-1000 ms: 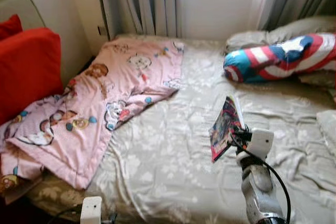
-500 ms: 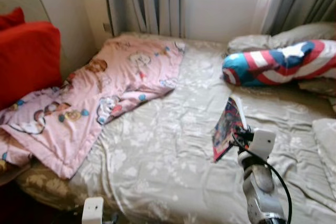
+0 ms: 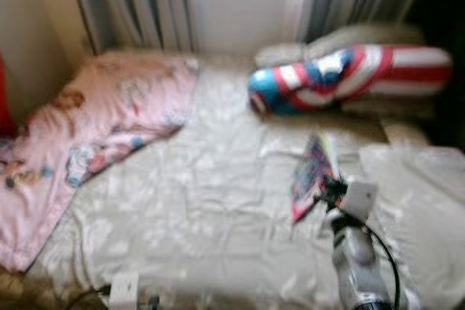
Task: Clean up the room
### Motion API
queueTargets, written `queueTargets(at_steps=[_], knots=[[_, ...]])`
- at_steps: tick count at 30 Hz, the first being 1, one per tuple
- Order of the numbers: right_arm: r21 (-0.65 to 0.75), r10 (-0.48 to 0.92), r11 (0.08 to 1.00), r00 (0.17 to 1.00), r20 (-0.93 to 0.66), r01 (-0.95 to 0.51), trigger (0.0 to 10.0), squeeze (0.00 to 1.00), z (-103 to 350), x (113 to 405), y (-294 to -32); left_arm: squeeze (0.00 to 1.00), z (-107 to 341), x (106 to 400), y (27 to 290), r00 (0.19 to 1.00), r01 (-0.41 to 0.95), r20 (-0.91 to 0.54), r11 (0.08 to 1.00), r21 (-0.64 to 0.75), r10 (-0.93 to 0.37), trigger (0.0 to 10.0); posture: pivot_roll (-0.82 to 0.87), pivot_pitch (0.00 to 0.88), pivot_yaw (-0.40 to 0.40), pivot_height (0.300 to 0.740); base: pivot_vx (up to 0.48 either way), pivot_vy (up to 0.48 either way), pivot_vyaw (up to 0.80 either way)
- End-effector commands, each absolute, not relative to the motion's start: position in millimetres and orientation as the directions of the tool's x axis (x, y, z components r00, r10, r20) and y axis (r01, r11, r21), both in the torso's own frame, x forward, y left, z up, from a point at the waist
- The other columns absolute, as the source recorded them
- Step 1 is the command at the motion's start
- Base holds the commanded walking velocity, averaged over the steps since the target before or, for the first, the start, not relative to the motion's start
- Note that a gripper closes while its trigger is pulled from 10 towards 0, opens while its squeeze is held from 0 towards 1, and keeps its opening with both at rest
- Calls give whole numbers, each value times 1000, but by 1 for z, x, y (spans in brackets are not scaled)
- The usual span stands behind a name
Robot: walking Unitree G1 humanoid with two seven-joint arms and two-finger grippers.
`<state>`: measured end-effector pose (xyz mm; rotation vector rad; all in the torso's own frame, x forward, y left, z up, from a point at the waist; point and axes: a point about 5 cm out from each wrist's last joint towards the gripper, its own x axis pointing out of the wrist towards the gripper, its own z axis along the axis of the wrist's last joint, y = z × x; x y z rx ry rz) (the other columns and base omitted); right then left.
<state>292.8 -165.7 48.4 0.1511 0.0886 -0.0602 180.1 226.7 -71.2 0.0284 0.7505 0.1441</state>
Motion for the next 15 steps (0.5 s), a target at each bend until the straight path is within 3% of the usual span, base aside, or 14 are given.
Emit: queueTargets(at_steps=[1, 8, 15], knots=[[146, -75, 986, 996, -50, 81, 10000, 0, 58, 298, -172, 0, -75, 175, 221, 710, -112, -692, 991, 68, 128, 10000, 24, 6, -25, 740, 0, -304, 0], [146, -77, 986, 996, -51, 84, 10000, 0, 59, 297, -172, 0, -75, 175, 221, 710, -111, -692, 992, 67, 126, 10000, 25, 8, -25, 740, 0, -297, 0], [147, -73, 986, 996, -55, 81, 10000, 0, 58, 297, -171, 0, -75, 176, 220, 717, -116, -686, 992, 58, 124, 10000, 24, 11, -25, 740, 0, 0, 0]])
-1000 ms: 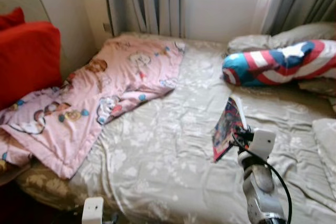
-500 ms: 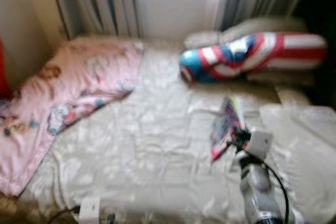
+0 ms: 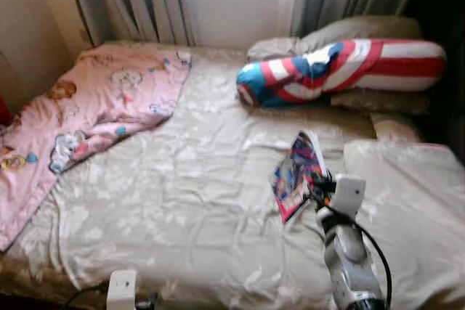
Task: Clean up the room
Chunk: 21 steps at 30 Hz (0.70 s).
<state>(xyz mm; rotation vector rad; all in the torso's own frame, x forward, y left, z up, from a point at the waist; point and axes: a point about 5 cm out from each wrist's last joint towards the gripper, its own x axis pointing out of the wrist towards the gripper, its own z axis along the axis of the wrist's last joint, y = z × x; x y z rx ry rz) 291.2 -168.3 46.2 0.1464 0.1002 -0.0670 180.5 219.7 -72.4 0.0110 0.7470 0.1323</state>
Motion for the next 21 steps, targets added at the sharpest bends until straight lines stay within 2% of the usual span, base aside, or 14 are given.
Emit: queueTargets(at_steps=[1, 13, 18, 19, 21], knots=[[147, -73, 986, 996, -56, 80, 10000, 0, 57, 297, -171, 0, -74, 176, 220, 718, -117, -684, 992, 57, 124, 10000, 24, 10, -25, 740, 0, 0, 0], [161, -38, 986, 997, -64, 48, 10000, 0, 55, 295, -165, 0, -62, 195, 219, 785, -117, -609, 992, 37, 115, 10000, 20, 13, -23, 740, 0, 0, 0], [171, -8, 985, 997, -71, 20, 10000, 0, 54, 294, -162, 0, -47, 212, 219, 856, -122, -501, 992, 36, 124, 10000, 13, 15, -20, 740, 0, 0, 0], [170, 15, 985, 997, -75, -2, 10000, 0, 53, 293, -160, 0, -34, 224, 222, 902, -140, -407, 990, 30, 140, 10000, 12, 16, -19, 740, 0, 0, 0], [172, 35, 985, 997, -74, -22, 10000, 0, 53, 292, -158, 0, -17, 236, 222, 944, -145, -295, 989, 21, 145, 10000, 14, 17, -20, 740, 0, 0, 0]])
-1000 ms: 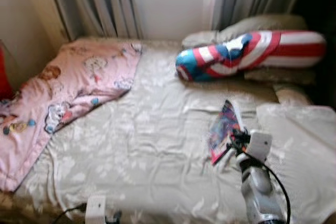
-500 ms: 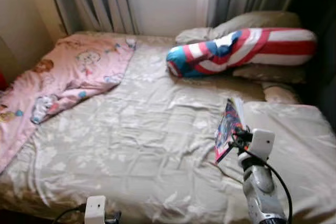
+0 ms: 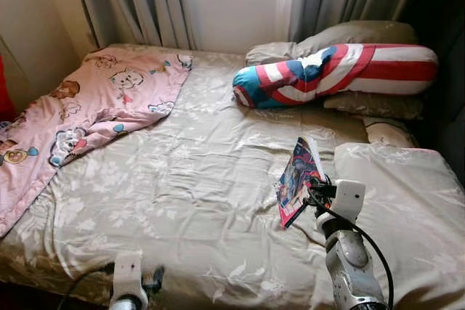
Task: Clean up the room
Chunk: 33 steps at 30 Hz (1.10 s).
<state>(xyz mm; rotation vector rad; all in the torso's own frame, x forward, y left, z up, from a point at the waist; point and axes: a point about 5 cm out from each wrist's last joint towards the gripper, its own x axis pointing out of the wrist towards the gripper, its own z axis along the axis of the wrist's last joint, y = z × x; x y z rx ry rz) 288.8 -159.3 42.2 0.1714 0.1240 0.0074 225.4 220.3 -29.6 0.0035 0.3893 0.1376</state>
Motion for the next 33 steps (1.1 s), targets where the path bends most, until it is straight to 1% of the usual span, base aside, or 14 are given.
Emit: queueTargets(at_steps=[1, 5, 11, 15, 22, 33], knots=[[170, 50, 985, 996, -76, -36, 10000, 0, 52, 292, -157, 0, 1, 245, 221, 972, -135, -189, 991, 23, 137, 10000, 16, 18, -20, 740, 0, 0, 0], [163, 65, 985, 995, -70, -53, 10000, 0, 54, 292, -155, 0, 33, 254, 220, 993, -117, -27, 992, 46, 118, 10000, 10, 14, -17, 740, 0, 0, 0], [166, 80, 984, 994, -68, -68, 10000, 0, 54, 291, -152, 0, 45, 250, 215, 994, -105, 24, 994, 38, 104, 10000, 1, 4, -13, 740, 0, 0, 0], [169, 84, 983, 994, -69, -71, 10000, 0, 53, 290, -152, 0, 49, 247, 211, 994, -101, 29, 995, 24, 101, 10000, -1, 1, -12, 740, 0, 0, 0], [173, 90, 982, 994, -64, -78, 10000, 0, 54, 290, -150, 0, 57, 252, 200, 997, -72, 30, 997, -5, 73, 10000, -6, 0, -10, 740, 0, 0, 0], [164, 69, 984, 997, -25, -64, 10000, 0, 60, 288, -150, 0, 64, 254, 193, 999, -30, 28, 999, 16, 30, 10000, -6, 0, -13, 740, 0, 0, 0]])
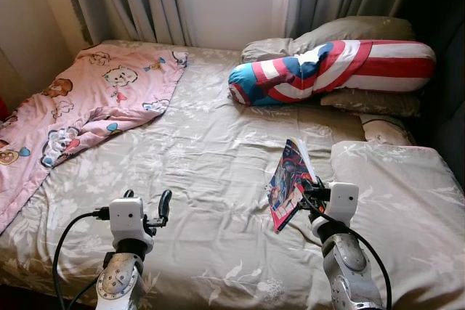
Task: Clean up the room
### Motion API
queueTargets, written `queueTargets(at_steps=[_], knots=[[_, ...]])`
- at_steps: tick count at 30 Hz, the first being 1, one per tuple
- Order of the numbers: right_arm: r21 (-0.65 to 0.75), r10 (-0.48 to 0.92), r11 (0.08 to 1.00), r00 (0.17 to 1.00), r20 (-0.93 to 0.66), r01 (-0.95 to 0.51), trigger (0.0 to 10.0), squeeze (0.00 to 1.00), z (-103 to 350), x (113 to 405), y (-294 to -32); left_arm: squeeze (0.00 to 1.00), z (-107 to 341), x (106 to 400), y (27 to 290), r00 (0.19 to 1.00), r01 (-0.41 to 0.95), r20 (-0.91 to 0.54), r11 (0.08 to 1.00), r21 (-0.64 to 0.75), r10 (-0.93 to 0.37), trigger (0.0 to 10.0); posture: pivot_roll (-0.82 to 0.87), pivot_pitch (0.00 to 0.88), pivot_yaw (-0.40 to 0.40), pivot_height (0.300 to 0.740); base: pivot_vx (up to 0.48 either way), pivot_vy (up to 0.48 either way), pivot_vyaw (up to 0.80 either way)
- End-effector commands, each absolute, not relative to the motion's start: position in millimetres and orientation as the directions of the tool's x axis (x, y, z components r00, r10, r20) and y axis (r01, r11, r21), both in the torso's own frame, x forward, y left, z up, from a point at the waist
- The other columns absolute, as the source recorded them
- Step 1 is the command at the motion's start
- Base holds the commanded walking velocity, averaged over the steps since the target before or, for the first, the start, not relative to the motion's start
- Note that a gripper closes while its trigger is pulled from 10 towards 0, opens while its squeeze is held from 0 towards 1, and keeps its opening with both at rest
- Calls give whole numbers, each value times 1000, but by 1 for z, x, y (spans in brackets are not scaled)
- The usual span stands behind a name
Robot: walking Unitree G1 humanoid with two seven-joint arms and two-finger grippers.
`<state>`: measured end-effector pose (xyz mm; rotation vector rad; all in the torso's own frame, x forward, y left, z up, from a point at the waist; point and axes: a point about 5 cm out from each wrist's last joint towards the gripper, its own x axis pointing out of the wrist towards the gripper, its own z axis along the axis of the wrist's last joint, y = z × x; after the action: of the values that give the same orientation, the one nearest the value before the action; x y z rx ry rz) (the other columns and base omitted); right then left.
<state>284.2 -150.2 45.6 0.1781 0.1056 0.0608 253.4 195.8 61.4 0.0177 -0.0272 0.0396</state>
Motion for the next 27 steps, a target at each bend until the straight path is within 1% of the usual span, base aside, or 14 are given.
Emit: queueTargets(at_steps=[1, 5, 9, 14, 27], knots=[[159, 69, 985, 997, -20, -65, 10000, 0, 61, 288, -150, 0, 65, 254, 193, 999, -28, 27, 1000, 14, 27, 10000, -6, 0, -13, 740, 0, 0, 0], [142, 71, 988, 997, -35, -66, 10000, 0, 61, 290, -151, 0, 67, 255, 192, 999, -28, 31, 1000, 10, 27, 10000, -4, 0, -17, 740, 0, 0, 0], [139, 75, 988, 997, -36, -69, 10000, 0, 61, 291, -150, 0, 68, 256, 191, 999, -27, 31, 1000, 7, 27, 10000, -4, 0, -19, 715, 0, 0, 0], [145, 77, 987, 997, -30, -72, 10000, 0, 61, 289, -149, 0, 70, 257, 191, 999, -28, 31, 1000, 8, 28, 10000, 1, 0, -19, 695, 0, 0, 0], [141, 67, 988, 997, -24, -63, 10000, 0, 61, 287, -149, 0, 72, 257, 190, 999, -26, 30, 1000, 1, 26, 10000, 3, 8, -16, 695, 0, 0, 0]])
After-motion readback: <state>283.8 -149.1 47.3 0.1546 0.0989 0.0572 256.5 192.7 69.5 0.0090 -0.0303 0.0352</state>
